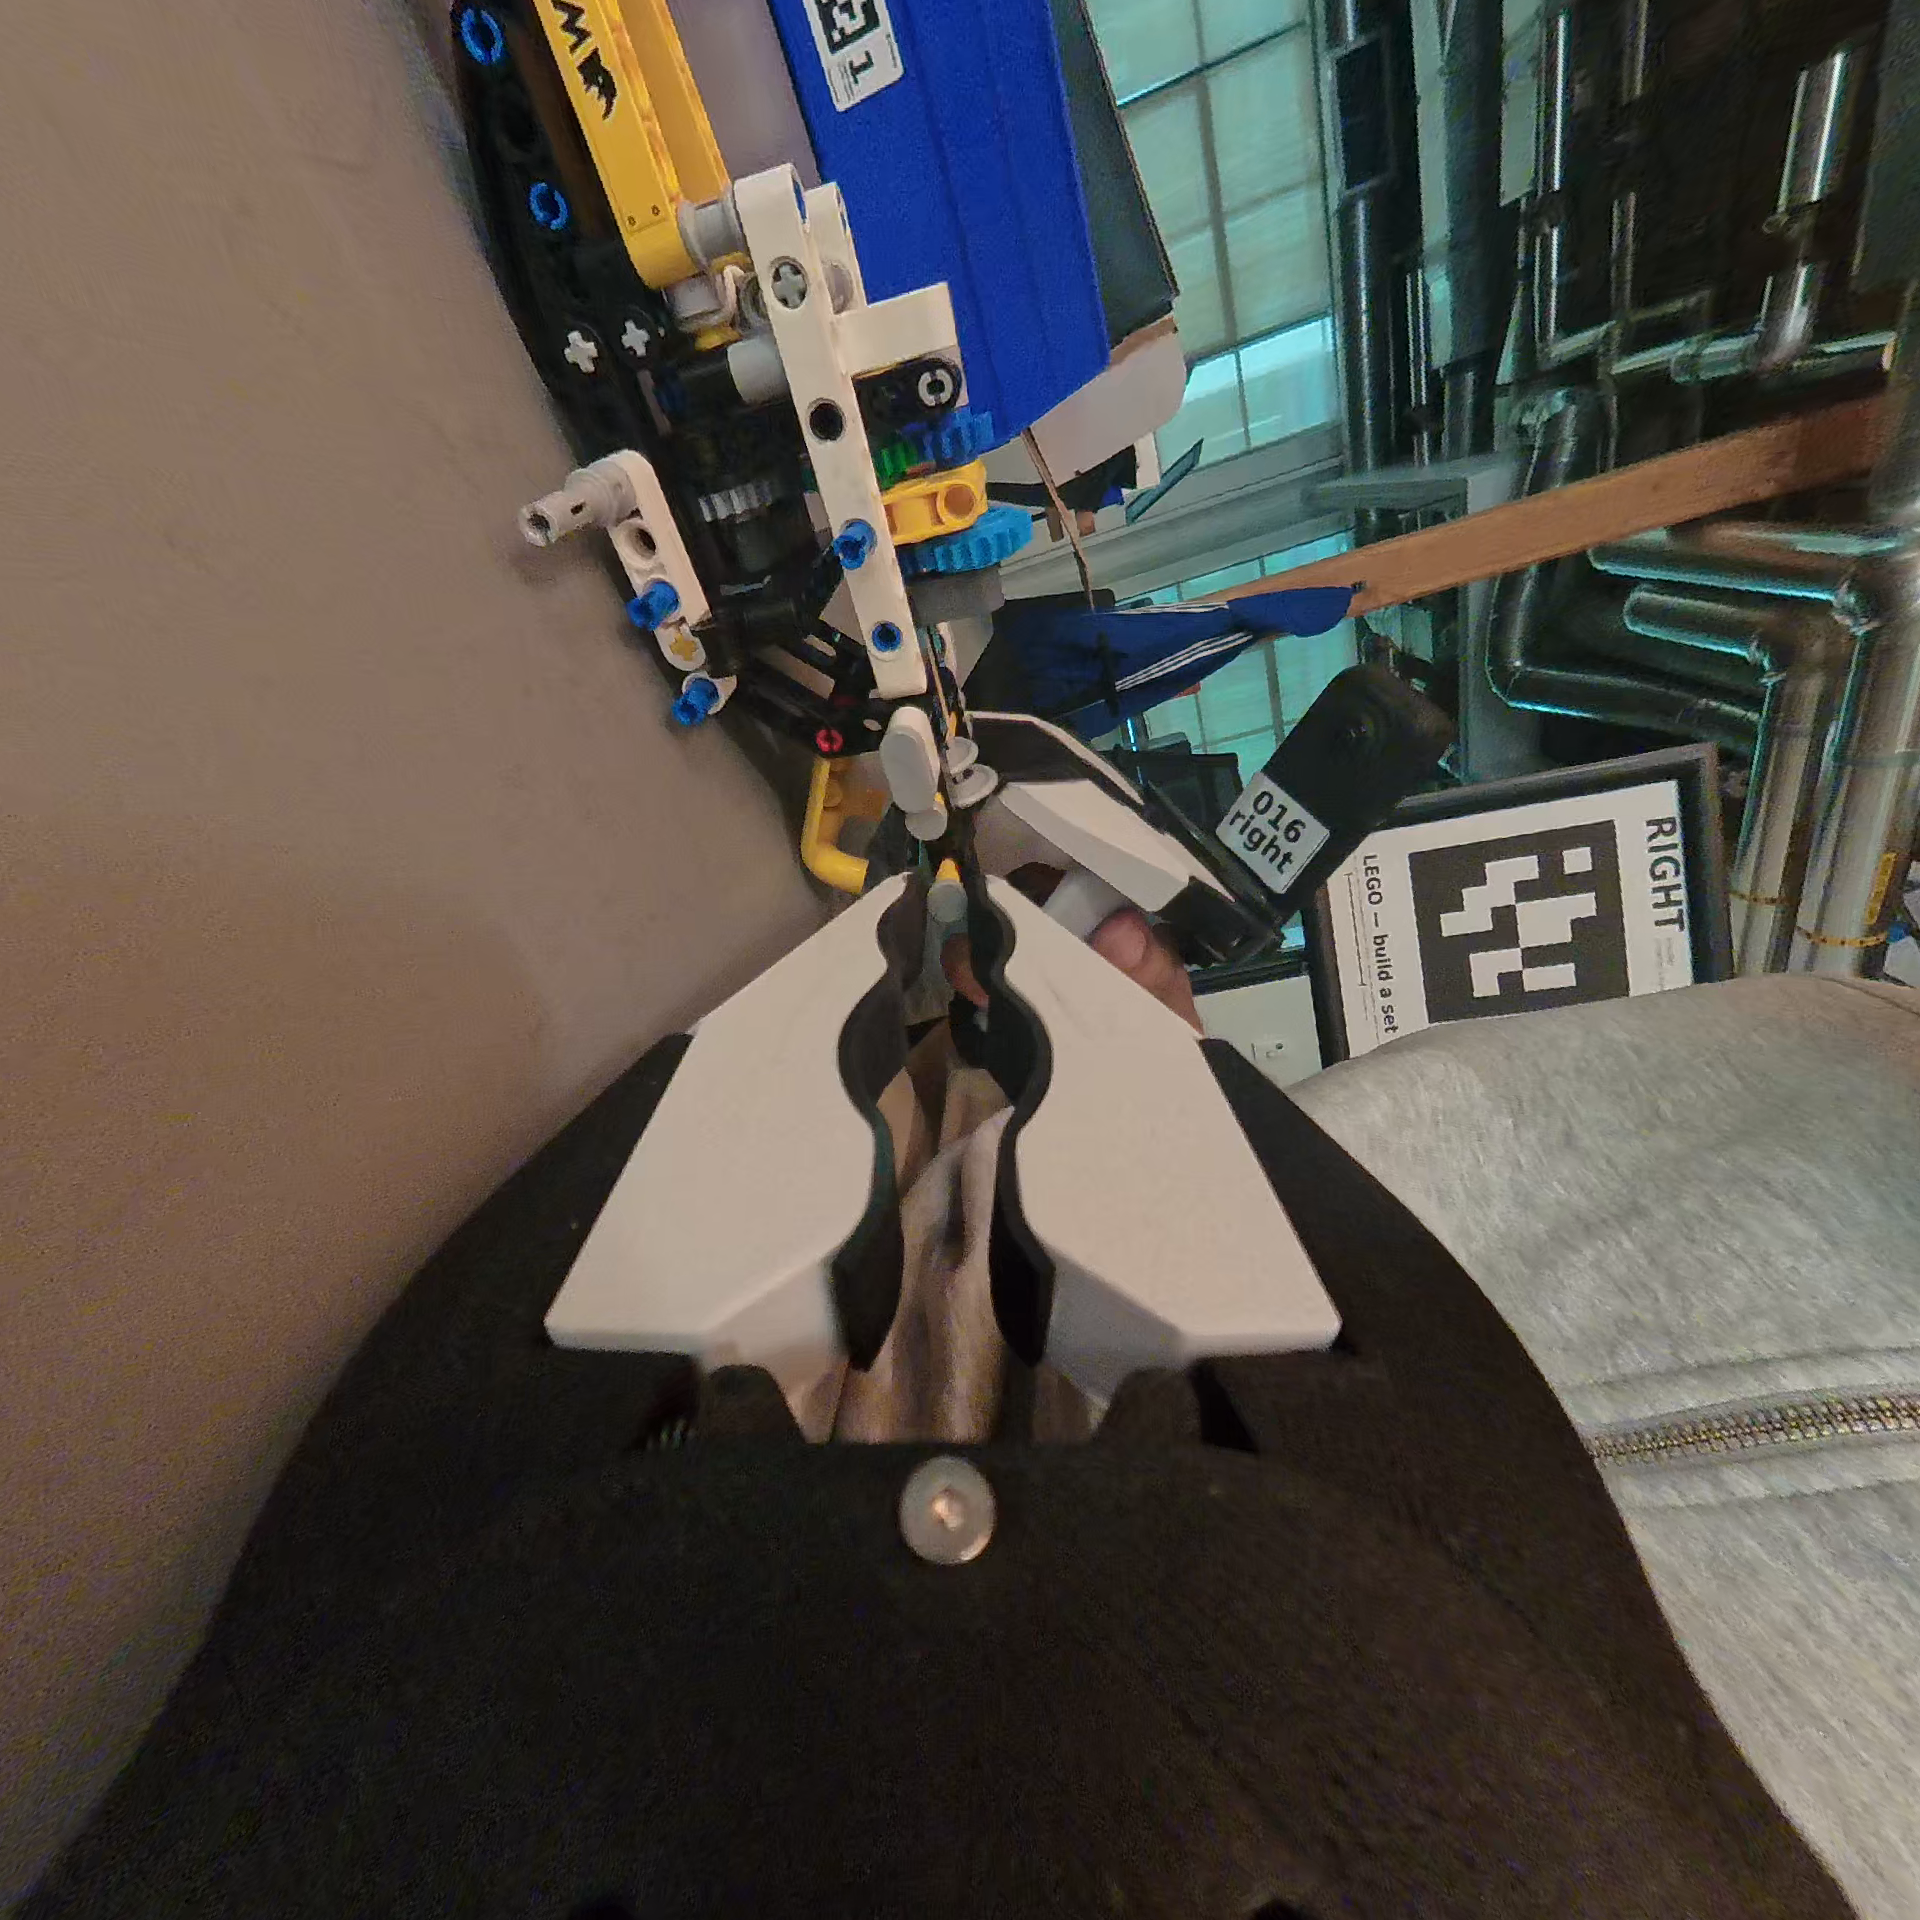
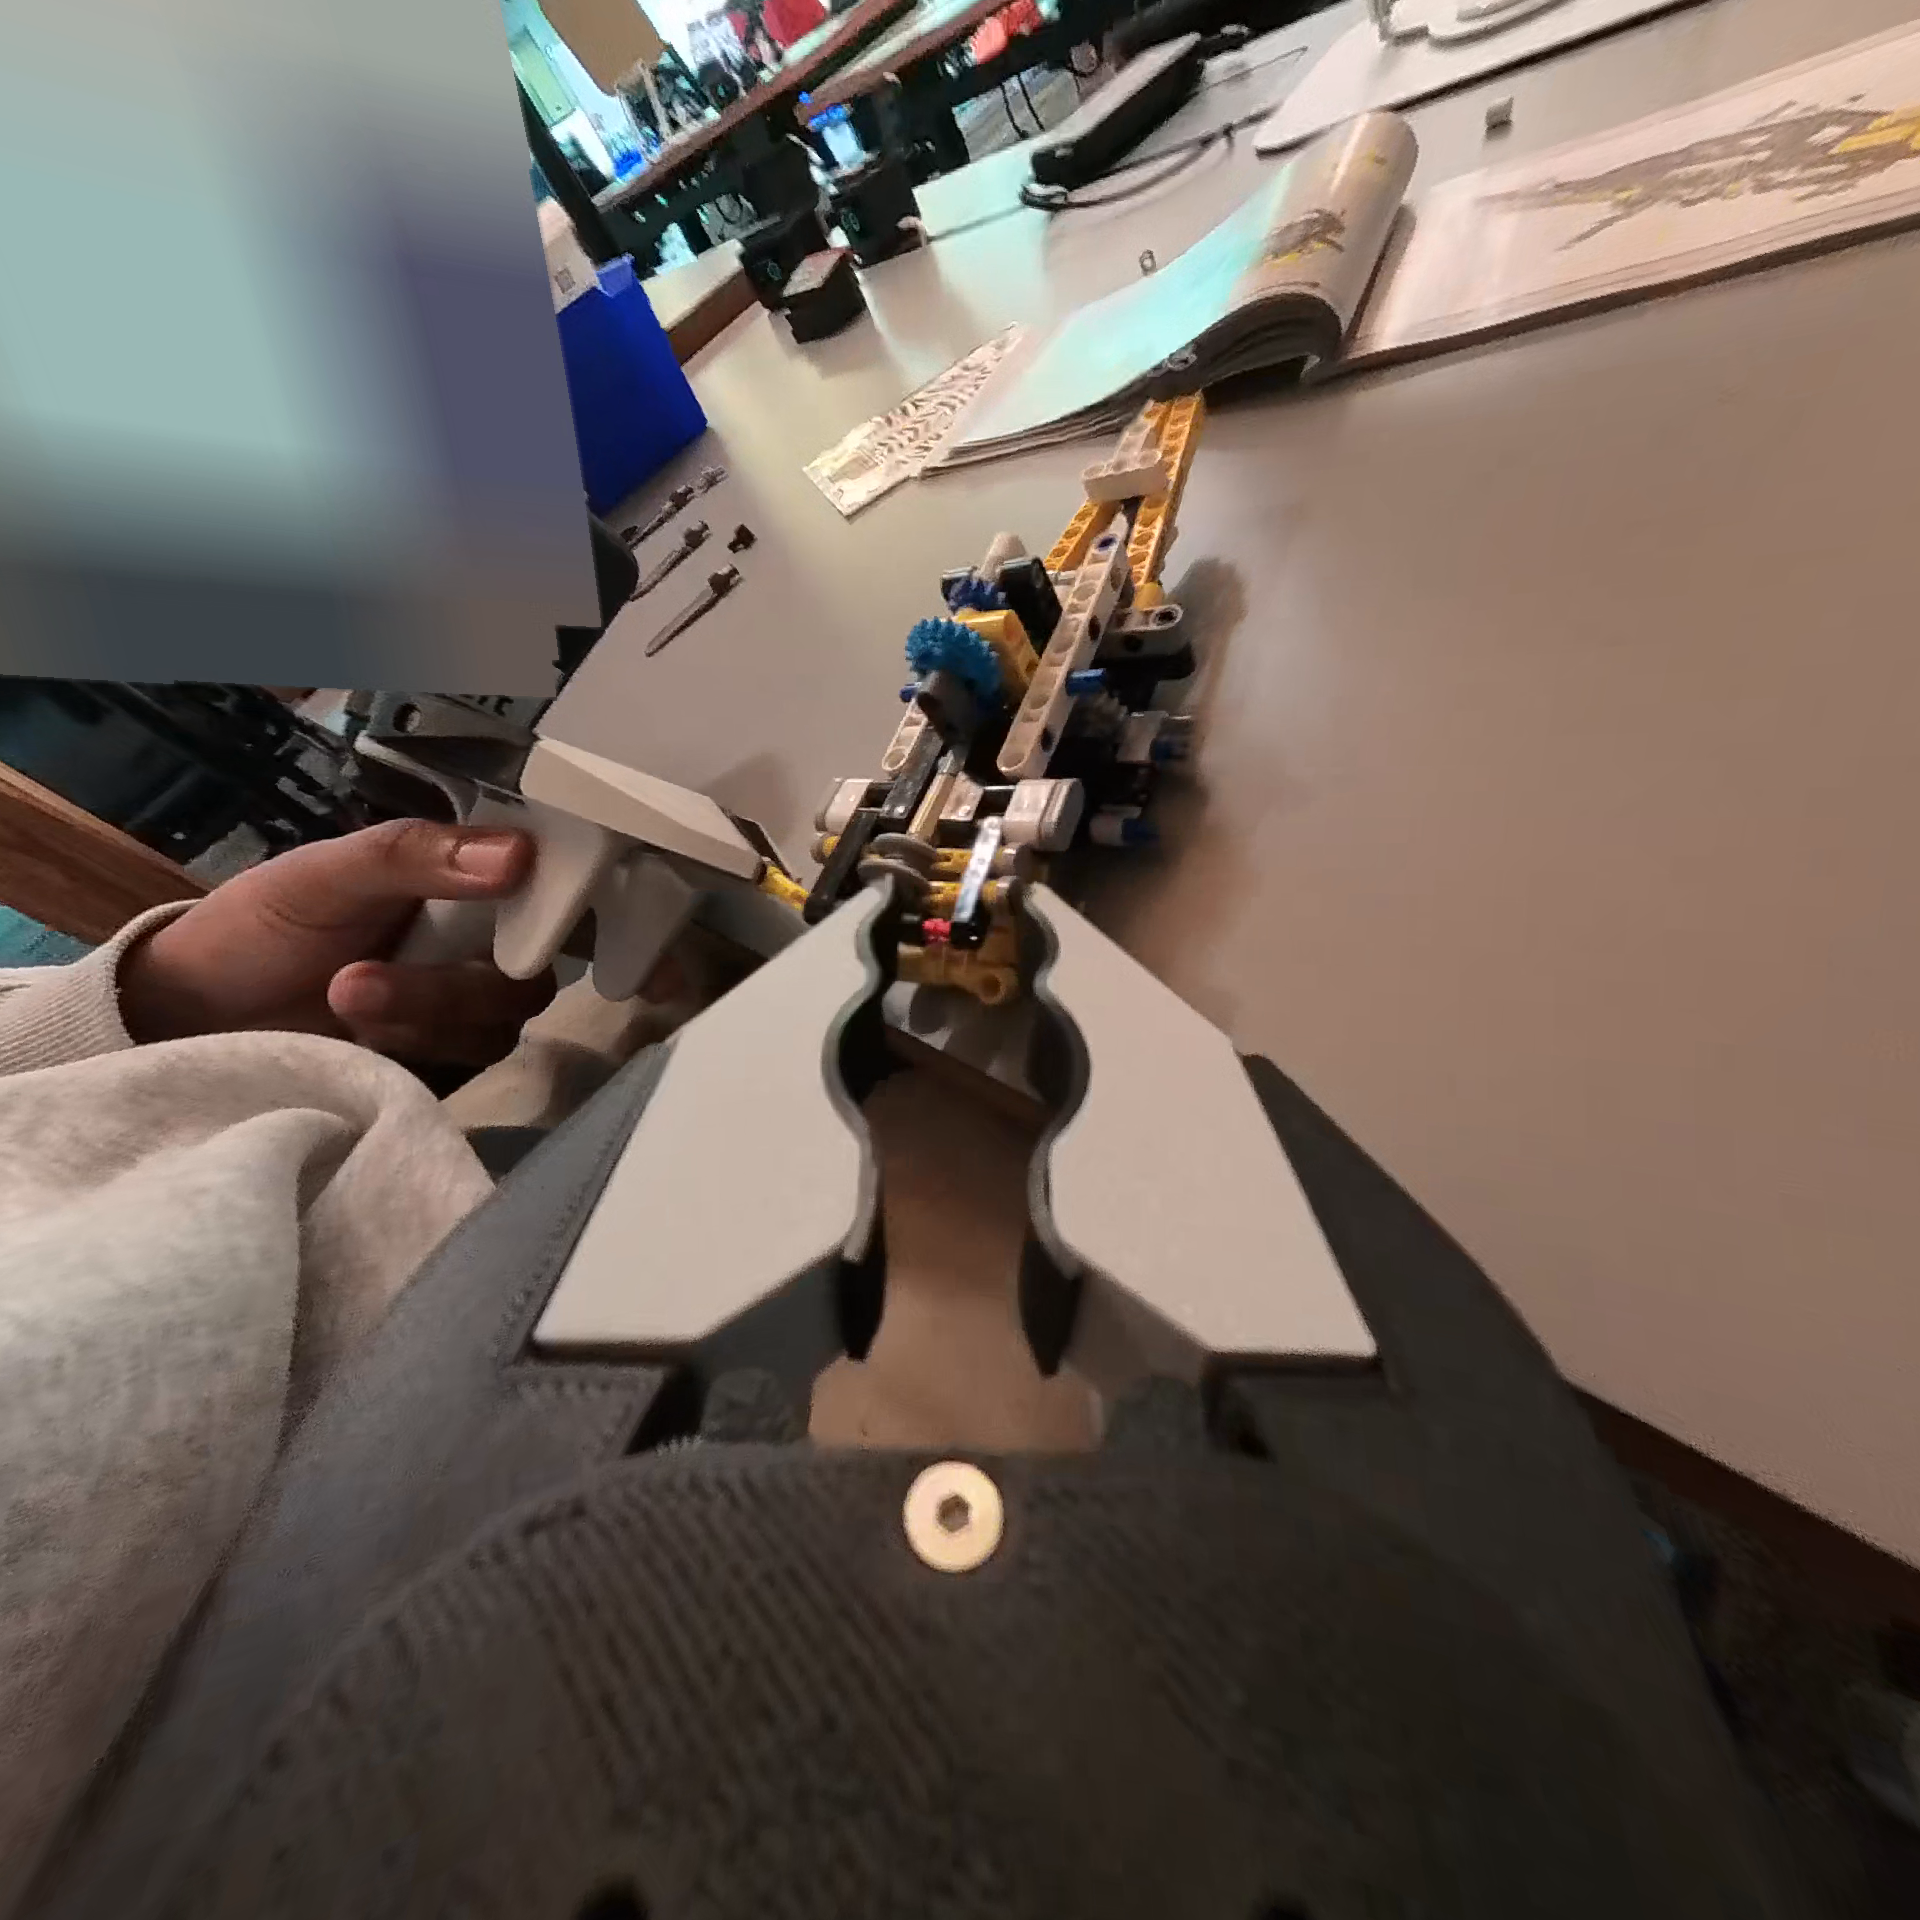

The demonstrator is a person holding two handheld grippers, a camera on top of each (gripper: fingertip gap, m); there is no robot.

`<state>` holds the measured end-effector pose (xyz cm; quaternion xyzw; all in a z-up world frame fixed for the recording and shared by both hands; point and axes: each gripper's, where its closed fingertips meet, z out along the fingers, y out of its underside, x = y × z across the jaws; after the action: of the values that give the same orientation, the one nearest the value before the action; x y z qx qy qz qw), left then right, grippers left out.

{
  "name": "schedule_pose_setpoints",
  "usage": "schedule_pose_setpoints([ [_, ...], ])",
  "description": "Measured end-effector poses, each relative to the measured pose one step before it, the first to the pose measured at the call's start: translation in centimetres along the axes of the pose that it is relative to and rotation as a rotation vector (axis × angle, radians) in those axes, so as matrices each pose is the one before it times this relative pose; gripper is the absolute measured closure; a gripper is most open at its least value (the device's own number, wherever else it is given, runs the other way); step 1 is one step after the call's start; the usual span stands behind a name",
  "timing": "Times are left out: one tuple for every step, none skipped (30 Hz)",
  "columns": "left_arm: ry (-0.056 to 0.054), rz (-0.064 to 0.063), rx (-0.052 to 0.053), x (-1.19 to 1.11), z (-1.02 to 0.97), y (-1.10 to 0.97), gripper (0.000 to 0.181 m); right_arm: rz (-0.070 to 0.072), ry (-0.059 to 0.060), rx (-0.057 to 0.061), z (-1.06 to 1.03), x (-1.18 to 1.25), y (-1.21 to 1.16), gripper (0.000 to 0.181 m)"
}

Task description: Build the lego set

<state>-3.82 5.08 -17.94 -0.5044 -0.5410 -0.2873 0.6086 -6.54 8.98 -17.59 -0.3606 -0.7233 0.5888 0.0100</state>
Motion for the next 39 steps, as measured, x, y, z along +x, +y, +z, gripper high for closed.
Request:
schedule_pose_setpoints([
  [0.001,-0.0027,0.0041,-0.019,-0.007,-0.046,0.176,-0.0106,-0.0212,0.0157,-0.066,-0.21,-0.071,0.158],
  [0.0018,-0.003,0.0049,-0.014,-0.016,-0.074,0.176,-0.0218,-0.0217,0.0152,-0.113,-0.234,-0.057,0.156],
  [0.0018,-0.0028,0.0025,-0.022,-0.011,-0.039,0.176,-0.0347,-0.0145,0.0127,-0.134,-0.161,-0.047,0.154],
  [0.0016,-0.0031,0.0012,-0.02,0.012,-0.02,0.176,-0.0479,-0.0066,0.0066,-0.117,-0.088,0.014,0.153],
  [0.0038,-0.0039,0.0017,-0.002,0.03,-0.027,0.176,-0.061,-0.0004,-0.0015,-0.045,-0.051,0.077,0.152],
  [0.0032,-0.0041,-0.0022,-0.013,0.053,0.038,0.176,-0.0733,0.0094,-0.0057,0.014,0.062,0.114,0.151],
  [0.0027,-0.0043,-0.0044,-0.028,0.073,0.064,0.176,-0.0779,0.0147,-0.0096,0.087,0.069,0.122,0.15],
  [0.0024,-0.0038,-0.0024,-0.003,0.068,0.041,0.176,-0.0691,0.0162,-0.015,0.117,0.062,0.163,0.151],
  [-0.0001,-0.0026,-0.0002,-0.017,0.056,0.012,0.176,-0.0492,0.0154,-0.0146,0.148,0.053,0.143,0.152],
  [-0.0055,0.0017,0.0007,-0.07,0.016,-0.02,0.176,-0.0274,0.0106,-0.0072,0.126,0.028,0.052,0.152],
  [-0.0051,0.0025,0.0002,-0.056,-0.004,-0.035,0.176,-0.0105,0.0039,-0.0024,0.083,0.017,0.019,0.152],
  [-0.0007,-0.0011,0.0016,-0.024,-0.017,-0.051,0.177,-0.0008,-0.0036,0.0,0.037,-0.006,0.011,0.152],
  [0.0017,-0.0019,0.003,0.008,-0.011,-0.059,0.176,-0.0009,-0.0048,0.0018,-0.043,0.061,-0.002,0.154],
  [-0.0002,-0.001,0.001,0.0,0.001,-0.026,0.176,-0.0047,0.0032,0.001,-0.081,0.205,0.008,0.157],
  [-0.0007,0.0005,-0.0008,-0.014,0.02,0.0,0.176,-0.008,0.0061,-0.0001,-0.091,0.279,0.004,0.157],
  [-0.0001,-0.0002,-0.0008,0.003,0.026,0.012,0.176,-0.0094,-0.0014,-0.0028,-0.064,0.17,0.018,0.157],
  [0.0002,-0.0004,0.0,0.005,0.026,-0.011,0.176,-0.0074,-0.006,-0.0086,-0.004,0.097,0.111,0.155],
  [-0.0002,0.0001,-0.0013,-0.002,0.026,0.01,0.176,-0.0066,-0.0075,-0.0134,0.055,0.034,0.199,0.154],
  [-0.0002,0.0005,-0.0019,0.003,0.034,0.01,0.176,-0.0073,-0.0128,-0.0069,0.075,-0.119,0.129,0.156],
  [0.0,0.0004,-0.0009,-0.003,0.042,-0.001,0.176,-0.0067,-0.0126,0.0011,0.093,-0.17,0.016,0.157],
  [-0.0002,0.0002,-0.0023,-0.002,0.054,0.016,0.176,-0.0058,-0.0056,0.0035,0.09,-0.099,-0.013,0.157],
  [-0.0012,0.0007,0.0008,-0.017,0.025,-0.038,0.176,-0.0065,0.002,0.0008,0.089,0.025,0.019,0.157],
  [-0.0018,0.0008,0.002,-0.027,-0.002,-0.046,0.176,-0.0062,0.0008,-0.0003,0.046,0.066,0.02,0.157],
  [-0.0005,0.0002,0.002,-0.006,0.012,-0.053,0.176,-0.0056,-0.002,0.0011,0.013,0.031,-0.026,0.158],
  [-0.0008,0.0002,0.0016,-0.013,0.011,-0.022,0.176,-0.005,-0.0028,-0.0001,0.016,0.01,-0.003,0.158],
  [-0.0024,0.0014,0.0017,-0.03,-0.004,-0.045,0.176,-0.0048,-0.0033,-0.0012,0.028,0.004,0.027,0.159],
  [-0.0026,0.0014,0.0005,-0.041,0.01,-0.028,0.176,-0.0036,-0.0017,-0.001,0.006,0.029,0.012,0.161],
  [-0.0029,0.0004,0.0007,-0.041,0.003,-0.034,0.176,-0.0032,-0.0013,-0.0013,-0.013,0.017,0.021,0.162],
  [-0.0026,-0.0001,0.0025,-0.036,-0.017,-0.06,0.176,-0.003,-0.0032,-0.0017,0.0,-0.03,0.03,0.162],
  [-0.0019,-0.0007,0.0002,-0.032,-0.005,-0.037,0.176,-0.0008,-0.0024,-0.0011,-0.004,-0.03,0.025,0.163],
  [-0.0017,-0.0002,0.001,-0.022,-0.005,-0.042,0.176,-0.0021,-0.0009,-0.0007,-0.004,-0.021,0.006,0.163],
  [-0.002,0.0002,0.0024,-0.027,0.001,-0.052,0.176,-0.004,-0.001,-0.0004,-0.01,-0.039,-0.009,0.163],
  [-0.0028,-0.0002,0.0036,-0.047,-0.021,-0.068,0.176,-0.0018,-0.0028,0.0,-0.008,-0.045,0.0,0.165],
  [-0.0021,-0.0006,0.0034,-0.041,-0.036,-0.082,0.176,0.0043,-0.0003,0.0009,-0.044,0.032,-0.008,0.17],
  [0.0013,0.0003,-0.0003,0.005,-0.008,-0.03,0.176,0.009,-0.0042,0.0025,-0.029,-0.014,-0.037,0.17],
  [-0.0014,0.0014,-0.0029,-0.004,0.018,0.04,0.176,0.0125,-0.0046,-0.0005,0.01,-0.004,0.018,0.17],
  [-0.0003,0.0006,0.0008,-0.003,0.02,0.005,0.176,0.0125,-0.0017,-0.0018,0.02,0.018,0.047,0.17],
  [0.0009,-0.0005,0.0013,0.018,0.005,-0.01,0.176,0.0074,0.0016,-0.0023,0.038,0.047,0.051,0.169],
  [0.0007,-0.0005,0.0004,0.014,0.003,-0.006,0.176,0.0013,0.0035,-0.0004,0.021,0.031,0.017,0.169],
])
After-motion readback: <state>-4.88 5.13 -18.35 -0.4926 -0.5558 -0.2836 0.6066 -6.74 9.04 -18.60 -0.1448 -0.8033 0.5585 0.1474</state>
